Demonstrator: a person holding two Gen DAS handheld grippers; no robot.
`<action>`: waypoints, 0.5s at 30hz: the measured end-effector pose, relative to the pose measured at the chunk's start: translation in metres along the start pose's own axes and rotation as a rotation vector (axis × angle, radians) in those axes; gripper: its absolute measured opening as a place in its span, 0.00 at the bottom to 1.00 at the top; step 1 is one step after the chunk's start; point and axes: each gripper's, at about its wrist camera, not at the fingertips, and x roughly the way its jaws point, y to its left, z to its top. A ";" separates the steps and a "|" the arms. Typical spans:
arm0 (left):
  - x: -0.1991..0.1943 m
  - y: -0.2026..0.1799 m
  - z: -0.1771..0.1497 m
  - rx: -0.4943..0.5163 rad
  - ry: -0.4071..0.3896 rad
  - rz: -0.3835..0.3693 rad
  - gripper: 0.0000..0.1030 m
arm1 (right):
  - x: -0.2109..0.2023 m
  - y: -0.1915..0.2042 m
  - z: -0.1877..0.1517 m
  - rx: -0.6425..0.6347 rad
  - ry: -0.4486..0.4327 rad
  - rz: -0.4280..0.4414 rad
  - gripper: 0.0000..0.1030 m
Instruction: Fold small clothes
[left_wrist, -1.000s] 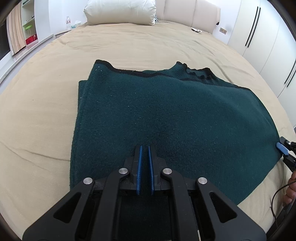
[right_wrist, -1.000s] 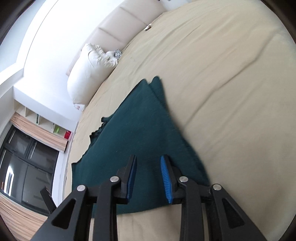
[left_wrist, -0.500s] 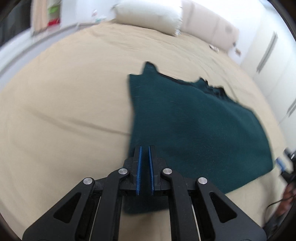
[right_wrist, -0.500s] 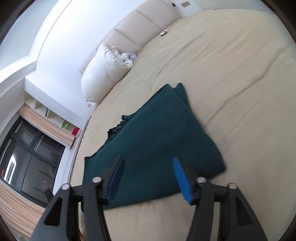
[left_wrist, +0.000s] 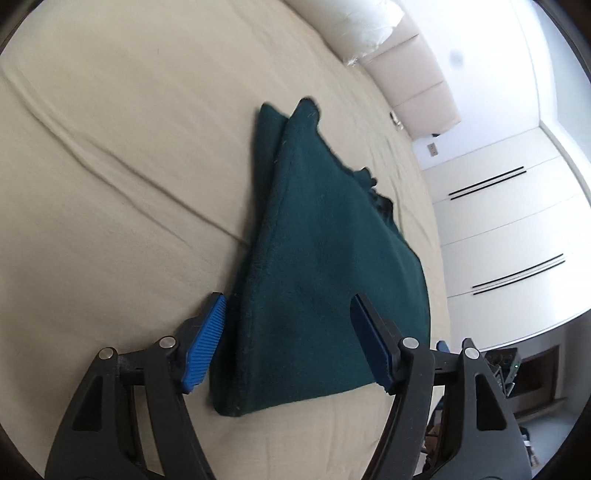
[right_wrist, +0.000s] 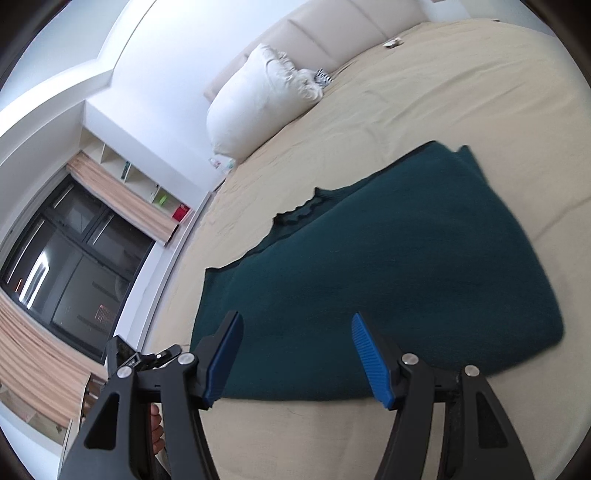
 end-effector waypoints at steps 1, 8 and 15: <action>0.003 0.002 0.003 -0.007 0.008 -0.006 0.65 | 0.003 0.003 0.001 -0.005 0.006 0.008 0.63; 0.026 0.000 0.030 -0.017 0.119 -0.037 0.55 | 0.042 0.028 0.015 -0.047 0.100 0.078 0.63; 0.036 0.001 0.029 -0.020 0.173 -0.065 0.46 | 0.097 0.044 0.026 -0.026 0.218 0.150 0.63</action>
